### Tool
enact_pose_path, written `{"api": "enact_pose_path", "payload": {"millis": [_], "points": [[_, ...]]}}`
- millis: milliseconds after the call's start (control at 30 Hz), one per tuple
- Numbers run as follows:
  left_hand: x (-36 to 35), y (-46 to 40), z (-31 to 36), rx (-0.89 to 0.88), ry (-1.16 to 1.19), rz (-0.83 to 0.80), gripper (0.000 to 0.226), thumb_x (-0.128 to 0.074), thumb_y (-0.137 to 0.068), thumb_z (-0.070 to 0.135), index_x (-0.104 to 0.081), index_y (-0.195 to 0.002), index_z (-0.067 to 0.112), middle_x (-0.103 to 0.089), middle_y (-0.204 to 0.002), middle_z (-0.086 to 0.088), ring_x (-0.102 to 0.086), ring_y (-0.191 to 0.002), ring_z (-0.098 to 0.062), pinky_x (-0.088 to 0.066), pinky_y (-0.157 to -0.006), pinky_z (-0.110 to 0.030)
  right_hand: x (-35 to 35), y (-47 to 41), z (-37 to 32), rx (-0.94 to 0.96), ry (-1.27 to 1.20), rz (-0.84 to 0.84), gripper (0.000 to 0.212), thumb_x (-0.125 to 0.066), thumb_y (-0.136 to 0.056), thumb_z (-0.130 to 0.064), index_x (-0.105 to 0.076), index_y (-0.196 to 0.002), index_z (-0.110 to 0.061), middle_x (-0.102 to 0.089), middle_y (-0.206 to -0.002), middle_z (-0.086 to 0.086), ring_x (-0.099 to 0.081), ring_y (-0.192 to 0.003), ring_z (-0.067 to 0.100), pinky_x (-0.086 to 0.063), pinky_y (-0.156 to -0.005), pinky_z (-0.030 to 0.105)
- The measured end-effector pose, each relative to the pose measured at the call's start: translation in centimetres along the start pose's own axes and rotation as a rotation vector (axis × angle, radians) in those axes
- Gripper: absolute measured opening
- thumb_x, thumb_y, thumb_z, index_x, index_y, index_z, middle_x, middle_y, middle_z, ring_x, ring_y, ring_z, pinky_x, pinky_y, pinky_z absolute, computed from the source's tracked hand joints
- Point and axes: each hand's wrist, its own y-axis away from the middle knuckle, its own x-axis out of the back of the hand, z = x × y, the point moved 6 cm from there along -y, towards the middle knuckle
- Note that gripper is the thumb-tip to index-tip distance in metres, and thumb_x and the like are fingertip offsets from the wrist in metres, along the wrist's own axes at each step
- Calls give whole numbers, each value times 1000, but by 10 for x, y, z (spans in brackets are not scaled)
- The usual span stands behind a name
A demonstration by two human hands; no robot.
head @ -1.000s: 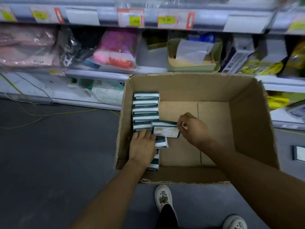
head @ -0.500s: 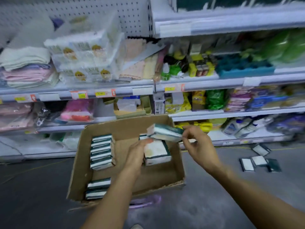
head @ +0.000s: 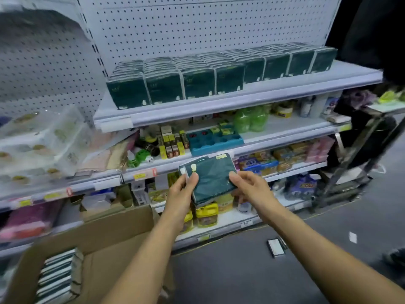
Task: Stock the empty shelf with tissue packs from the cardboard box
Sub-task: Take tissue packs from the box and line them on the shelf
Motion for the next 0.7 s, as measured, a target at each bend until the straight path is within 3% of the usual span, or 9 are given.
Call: {"api": "enact_pose_path", "payload": {"millis": [100,200,300,400,500,600,700], "points": [[-42,-12,26,-63,-29,-77,23,-56,-97,37,-66,-112,23,-75,-106,8,-70,-97,-7,-54,-74,-19,30,-11,-18,-3,-70,-9,21,-70,-88,-28,-69,-94,-7,-69,-74,2,-53,-56,13,-38,-47,22],[-68,-33,47,-92,-40,-75,14,-58,-97,35,-68,-100,25,-75,-96,11,-71,-89,-4,-55,-71,-17,56,-28,-35,-14,-171,16,22,-73,-85,-23,-70,-93,-4,-69,-85,14,-52,-62,21,-38,-50,25],[-90,-63,66,-132,-69,-72,19,-58,-97,36,-68,-101,20,-74,-104,1,-70,-95,-14,-57,-78,-28,73,-50,-54,15,-247,-18,16,-73,-83,-13,-69,-96,-4,-72,-94,15,-59,-79,26,-42,-65,33],[-111,-96,87,-212,-114,-81,23,-59,-95,40,-68,-99,19,-73,-105,-5,-68,-100,-23,-53,-91,-44,89,-77,-71,3,-130,-26,6,-74,-83,-12,-70,-85,-8,-67,-70,4,-55,-57,13,-40,-53,22],[-129,-126,106,-291,-149,-107,30,-57,-95,47,-68,-102,20,-71,-108,-3,-66,-104,-22,-50,-92,-42,110,-113,-89,2,-115,45,11,-79,-78,-21,-71,-75,-13,-52,-62,4,-40,-54,14,-30,-51,24],[-139,-152,120,-296,-197,-128,33,-51,-96,51,-65,-115,28,-65,-117,15,-57,-110,-3,-43,-85,-21,131,-145,-118,78,-329,146,10,-71,-82,-10,-66,-90,-13,-66,-78,3,-57,-72,16,-44,-64,27],[-146,-179,132,-304,-290,-159,24,-52,-99,41,-63,-118,32,-60,-120,17,-55,-112,-7,-46,-88,-24,158,-174,-148,191,-515,303,18,-67,-82,1,-60,-96,-9,-68,-89,8,-64,-82,23,-55,-71,37]]}}
